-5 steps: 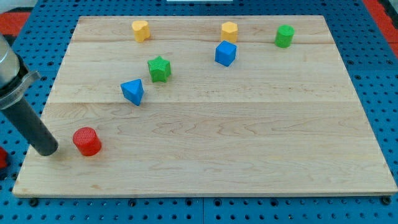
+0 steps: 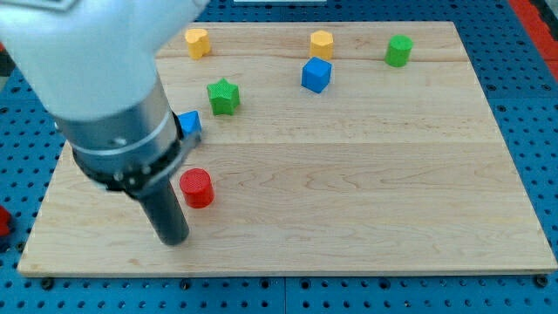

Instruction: Place the red circle parallel to the right of the green star

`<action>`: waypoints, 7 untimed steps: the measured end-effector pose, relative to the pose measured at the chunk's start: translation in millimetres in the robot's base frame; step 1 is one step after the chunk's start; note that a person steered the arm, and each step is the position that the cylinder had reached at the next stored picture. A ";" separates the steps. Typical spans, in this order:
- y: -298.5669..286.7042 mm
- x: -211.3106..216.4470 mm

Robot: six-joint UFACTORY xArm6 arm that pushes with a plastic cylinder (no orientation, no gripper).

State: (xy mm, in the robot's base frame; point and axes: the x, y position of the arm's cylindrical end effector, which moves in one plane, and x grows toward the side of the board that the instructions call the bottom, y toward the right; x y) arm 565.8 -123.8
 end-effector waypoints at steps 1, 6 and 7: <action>68.0 -67.6; 37.3 -106.6; -2.6 -108.1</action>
State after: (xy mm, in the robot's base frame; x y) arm 457.6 -126.4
